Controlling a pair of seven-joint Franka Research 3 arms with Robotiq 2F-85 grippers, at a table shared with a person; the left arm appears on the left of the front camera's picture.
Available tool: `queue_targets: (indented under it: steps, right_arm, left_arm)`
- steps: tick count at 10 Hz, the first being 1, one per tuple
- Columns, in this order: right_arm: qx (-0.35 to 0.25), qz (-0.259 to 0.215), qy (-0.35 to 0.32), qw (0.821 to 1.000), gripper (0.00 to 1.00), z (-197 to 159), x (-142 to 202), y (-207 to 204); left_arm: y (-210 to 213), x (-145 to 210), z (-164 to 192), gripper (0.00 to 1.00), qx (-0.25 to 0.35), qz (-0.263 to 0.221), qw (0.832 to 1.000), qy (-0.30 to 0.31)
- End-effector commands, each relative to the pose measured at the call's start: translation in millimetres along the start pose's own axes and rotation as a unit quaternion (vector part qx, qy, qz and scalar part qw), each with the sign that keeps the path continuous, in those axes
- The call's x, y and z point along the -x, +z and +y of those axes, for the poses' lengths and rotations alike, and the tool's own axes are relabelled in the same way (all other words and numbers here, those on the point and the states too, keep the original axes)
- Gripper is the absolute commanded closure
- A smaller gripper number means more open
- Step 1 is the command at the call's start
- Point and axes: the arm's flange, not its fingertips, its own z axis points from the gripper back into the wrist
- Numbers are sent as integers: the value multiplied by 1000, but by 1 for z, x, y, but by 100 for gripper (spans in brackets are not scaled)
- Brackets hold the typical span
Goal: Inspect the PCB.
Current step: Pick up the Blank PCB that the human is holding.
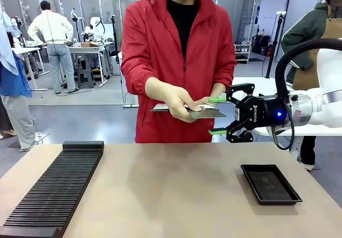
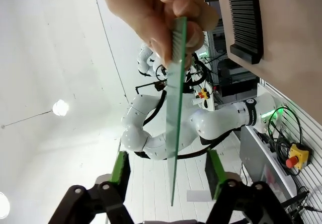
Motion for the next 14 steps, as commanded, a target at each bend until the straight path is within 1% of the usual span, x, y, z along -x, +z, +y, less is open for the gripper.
queue_targets:
  steps: [1,2,3,4,5,6,7,8,9,14]
  right_arm:
    - [-12,-8,3,1000,54,1,-7,-6]
    - [-13,-9,3,1000,58,1,-7,-6]
    - [-13,-9,3,1000,74,1,-8,-6]
    - [-12,-11,-1,1000,59,1,-10,-8]
    - [-12,-10,-1,1000,93,2,-11,-9]
    - [-14,-11,-1,1000,78,3,-11,-9]
    - [-16,-11,-1,1000,100,3,-10,-9]
    - [-17,-11,-1,1000,98,3,-10,-9]
    - [-18,-12,-1,1000,100,2,-11,-8]
    - [-19,-13,6,1000,100,-1,-10,-3]
  left_arm:
    - [1,2,-2,0,-3,3,1000,-1]
    - [1,2,-2,0,-3,3,1000,-1]
    - [1,2,-2,0,-3,3,1000,-1]
    - [1,2,-2,0,-3,3,1000,-1]
    - [1,2,-2,0,-3,3,1000,-1]
    - [1,2,-2,0,-3,3,1000,-1]
    - [1,2,-2,0,-3,3,1000,-1]
    - [1,2,-2,0,-3,3,1000,-1]
    - [1,2,-2,0,-3,3,1000,-1]
    - [1,2,-2,0,-3,3,1000,-1]
